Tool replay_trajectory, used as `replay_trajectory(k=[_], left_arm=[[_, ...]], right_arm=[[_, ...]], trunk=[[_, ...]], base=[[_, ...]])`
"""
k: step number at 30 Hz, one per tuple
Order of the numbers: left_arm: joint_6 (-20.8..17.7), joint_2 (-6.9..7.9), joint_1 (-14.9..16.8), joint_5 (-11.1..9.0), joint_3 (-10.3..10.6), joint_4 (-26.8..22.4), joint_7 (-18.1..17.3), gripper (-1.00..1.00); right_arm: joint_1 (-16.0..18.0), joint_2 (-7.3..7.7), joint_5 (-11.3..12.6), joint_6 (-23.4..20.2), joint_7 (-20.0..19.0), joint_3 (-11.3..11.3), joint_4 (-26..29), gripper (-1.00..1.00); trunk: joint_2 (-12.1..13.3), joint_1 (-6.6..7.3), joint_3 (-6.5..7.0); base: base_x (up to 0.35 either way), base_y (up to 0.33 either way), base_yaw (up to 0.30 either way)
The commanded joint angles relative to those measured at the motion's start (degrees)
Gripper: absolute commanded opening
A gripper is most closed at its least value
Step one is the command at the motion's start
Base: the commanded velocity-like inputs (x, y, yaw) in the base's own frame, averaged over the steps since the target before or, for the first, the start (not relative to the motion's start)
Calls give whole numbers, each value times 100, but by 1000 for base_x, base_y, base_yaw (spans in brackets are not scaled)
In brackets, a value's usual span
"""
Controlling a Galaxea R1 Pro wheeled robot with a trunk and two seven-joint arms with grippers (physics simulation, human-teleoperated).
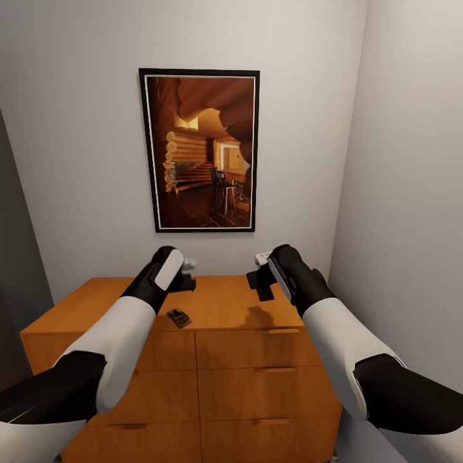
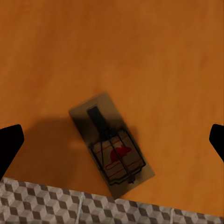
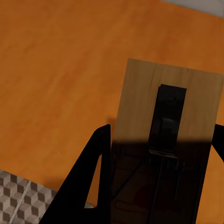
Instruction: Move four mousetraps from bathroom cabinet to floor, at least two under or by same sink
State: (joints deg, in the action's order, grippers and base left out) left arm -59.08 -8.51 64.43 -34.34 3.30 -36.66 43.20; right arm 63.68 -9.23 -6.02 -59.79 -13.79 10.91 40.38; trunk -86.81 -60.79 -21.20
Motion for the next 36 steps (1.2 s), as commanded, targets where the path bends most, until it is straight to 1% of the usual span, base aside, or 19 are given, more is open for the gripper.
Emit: replay_trajectory(k=[1,14,20,22,23,24,26,28,33,36], left_arm=[[-13,2,9,-61,17,29,57,100],[-16,-18,17,-69,4,294,57,100],[-16,-19,17,-108,4,407,57,100],[-20,-14,17,-203,4,455,57,100],[-22,-13,17,-307,4,481,58,100],[-22,-10,17,-366,4,498,60,100],[-21,-2,17,-580,4,539,63,100],[-18,8,17,-669,4,549,65,100],[-11,57,17,-730,5,538,66,100],[-8,166,22,-746,5,477,66,100]], right_arm=[[4,0,-59,-21,-63,1,5,-100],[4,0,-95,-21,-67,7,5,-100],[4,0,-233,-21,-36,7,5,-100],[4,0,-256,-21,-27,7,5,-100],[4,0,-270,-21,-24,7,5,-100],[4,0,-273,-21,-23,7,5,-100],[4,0,-280,-21,-24,7,5,-100],[4,0,-287,-21,-26,7,5,-100],[4,0,-292,-21,-27,7,5,-100],[4,0,-294,-21,-27,7,5,-100]], trunk=[[-4,0,-7],[-4,0,-7],[-4,0,-7],[-4,0,-7],[-4,0,-7],[-4,0,-7],[-4,0,-7],[-4,0,-7],[-4,0,-7],[-4,0,-7]], base=[[0,0,0],[0,0,0],[0,0,0],[0,0,0],[0,0,0],[0,0,0],[0,0,0],[0,0,0],[0,0,0],[0,0,0]])
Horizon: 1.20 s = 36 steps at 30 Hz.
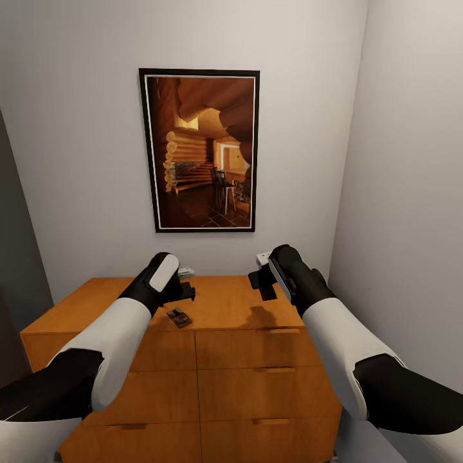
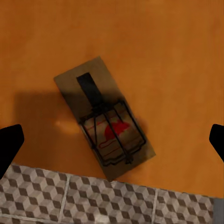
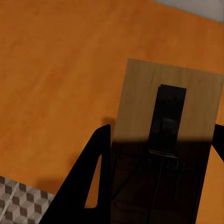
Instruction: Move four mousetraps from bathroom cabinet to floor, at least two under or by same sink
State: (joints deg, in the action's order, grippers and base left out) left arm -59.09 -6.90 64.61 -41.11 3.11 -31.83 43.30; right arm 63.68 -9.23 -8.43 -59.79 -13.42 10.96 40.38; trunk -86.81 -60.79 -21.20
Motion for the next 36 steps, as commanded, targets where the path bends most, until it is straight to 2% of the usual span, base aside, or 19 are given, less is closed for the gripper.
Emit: replay_trajectory(k=[1,4,9,36], left_arm=[[-8,29,8,-71,24,-15,56,100],[-7,113,55,-74,23,-41,56,100],[-1,164,99,-67,23,-76,56,100],[19,115,115,-6,61,-60,56,100]], right_arm=[[4,0,-53,-21,-64,3,5,-100],[4,0,-53,-21,-64,3,5,-100],[4,0,-53,-21,-64,3,5,-100],[4,0,-62,-21,-64,3,-148,-100]], trunk=[[-4,0,-8],[-4,0,-8],[-4,0,-8],[-4,0,-8]], base=[[0,0,0],[0,0,0],[0,0,0],[25,0,0]])
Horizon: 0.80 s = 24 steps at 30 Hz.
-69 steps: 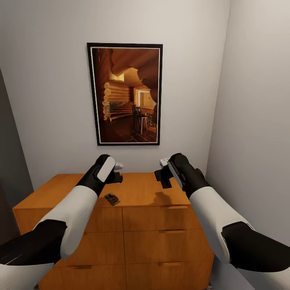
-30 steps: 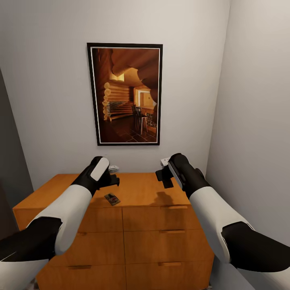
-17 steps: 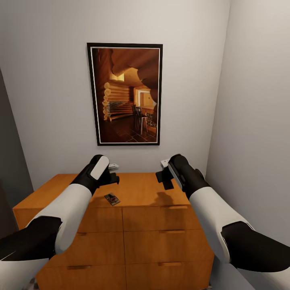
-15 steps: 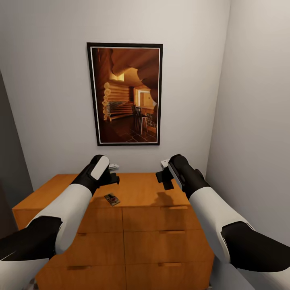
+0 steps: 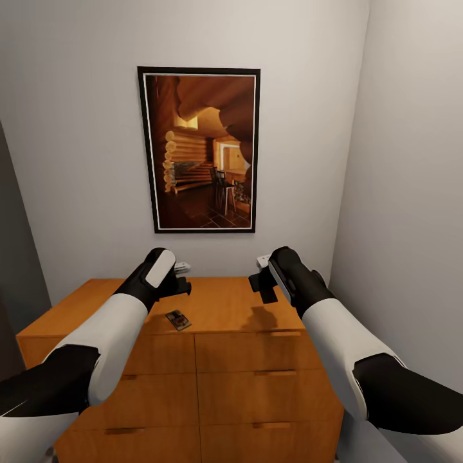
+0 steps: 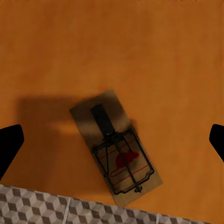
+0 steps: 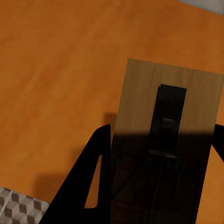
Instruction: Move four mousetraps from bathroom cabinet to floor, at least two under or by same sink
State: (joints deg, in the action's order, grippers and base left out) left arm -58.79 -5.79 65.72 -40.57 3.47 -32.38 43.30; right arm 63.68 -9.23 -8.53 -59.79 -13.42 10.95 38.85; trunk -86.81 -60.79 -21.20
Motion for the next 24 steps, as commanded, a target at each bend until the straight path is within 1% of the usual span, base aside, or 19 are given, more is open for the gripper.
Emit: replay_trajectory(k=[1,10,24], left_arm=[[-10,4,3,-59,26,-7,56,100],[-10,1,3,-57,39,5,56,100],[-3,-3,2,-76,13,76,56,100]], right_arm=[[4,0,-52,-21,-65,4,4,-100],[4,0,-52,-21,-66,4,2,-100],[4,1,-52,-21,-73,3,0,-100]], trunk=[[-4,0,-7],[-4,0,-7],[-4,0,-7]], base=[[1,0,0],[66,0,0],[6,0,0]])
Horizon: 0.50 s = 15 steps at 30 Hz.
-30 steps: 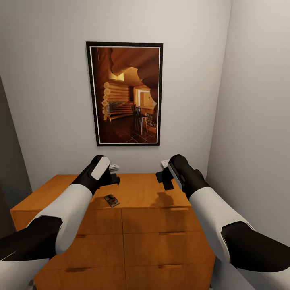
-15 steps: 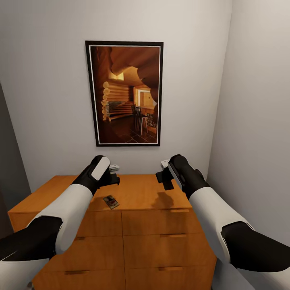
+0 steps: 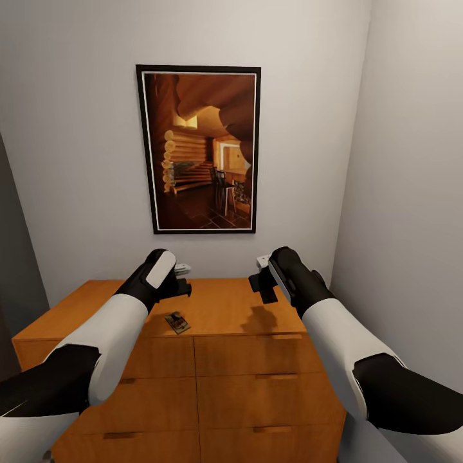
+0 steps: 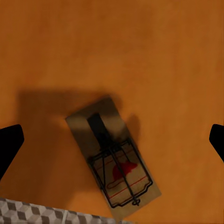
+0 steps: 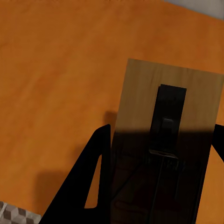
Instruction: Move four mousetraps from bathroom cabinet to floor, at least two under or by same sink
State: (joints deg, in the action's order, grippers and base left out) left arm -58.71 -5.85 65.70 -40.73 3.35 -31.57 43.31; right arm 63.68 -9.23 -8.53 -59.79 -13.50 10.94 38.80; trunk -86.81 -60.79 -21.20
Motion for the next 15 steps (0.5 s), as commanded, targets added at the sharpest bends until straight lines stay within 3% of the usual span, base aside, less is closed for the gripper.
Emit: replay_trajectory(k=[1,10,15], left_arm=[[2,6,4,-62,25,63,55,100],[659,19,5,-72,36,726,55,100],[749,15,5,-68,52,806,55,100]], right_arm=[[4,0,-53,-21,-65,4,5,-100],[4,2,-44,-21,-60,4,0,-100],[4,7,-44,-21,-64,4,-3,-100]], trunk=[[-4,0,-7],[-4,0,-7],[-4,0,-7]], base=[[0,0,0],[0,0,0],[0,0,0]])
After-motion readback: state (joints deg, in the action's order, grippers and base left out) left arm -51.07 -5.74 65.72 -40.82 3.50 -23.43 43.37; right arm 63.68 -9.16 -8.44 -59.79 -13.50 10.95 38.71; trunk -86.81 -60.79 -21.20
